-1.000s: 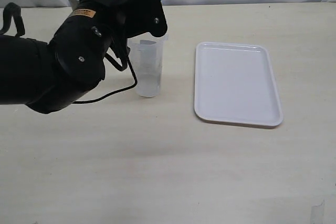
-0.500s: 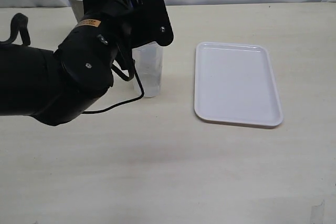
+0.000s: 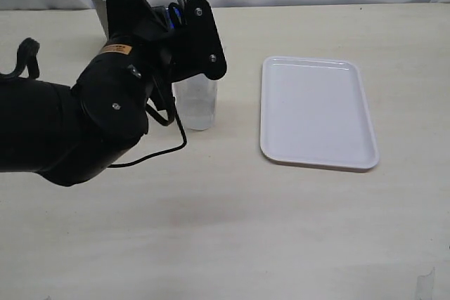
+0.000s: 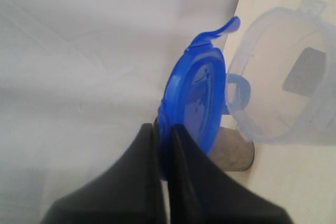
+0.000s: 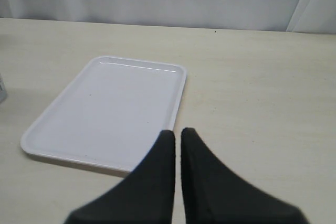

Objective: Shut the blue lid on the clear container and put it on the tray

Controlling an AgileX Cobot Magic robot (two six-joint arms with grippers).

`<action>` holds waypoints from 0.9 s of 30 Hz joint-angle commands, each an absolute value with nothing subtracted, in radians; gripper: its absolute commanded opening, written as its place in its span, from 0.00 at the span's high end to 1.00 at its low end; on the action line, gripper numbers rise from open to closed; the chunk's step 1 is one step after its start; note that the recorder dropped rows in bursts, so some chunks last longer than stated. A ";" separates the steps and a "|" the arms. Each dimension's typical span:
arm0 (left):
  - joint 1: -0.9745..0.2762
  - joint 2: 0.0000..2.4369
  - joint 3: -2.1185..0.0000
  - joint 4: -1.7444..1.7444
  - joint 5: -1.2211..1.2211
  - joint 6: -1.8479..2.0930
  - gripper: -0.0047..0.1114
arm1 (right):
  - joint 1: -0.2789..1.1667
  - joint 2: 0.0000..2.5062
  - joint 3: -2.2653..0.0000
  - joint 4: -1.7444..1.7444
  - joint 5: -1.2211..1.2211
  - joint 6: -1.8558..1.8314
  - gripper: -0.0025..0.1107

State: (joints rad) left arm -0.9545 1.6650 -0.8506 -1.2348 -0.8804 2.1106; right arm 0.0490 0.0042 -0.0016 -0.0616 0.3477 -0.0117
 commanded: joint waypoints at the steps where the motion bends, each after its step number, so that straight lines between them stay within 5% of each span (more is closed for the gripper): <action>1: -0.966 1.658 -0.840 -1.211 -0.897 2.142 0.96 | 0.046 0.000 0.000 -0.061 0.346 -0.008 0.94; 27: -0.966 1.658 -0.840 -1.225 -0.797 2.142 0.96 | 0.046 0.000 0.000 -0.061 0.346 -0.008 0.94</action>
State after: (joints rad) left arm -0.9638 1.6650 -0.8423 -1.2142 -0.8023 2.1106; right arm 0.0490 0.0042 -0.0016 -0.0616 0.3477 -0.0117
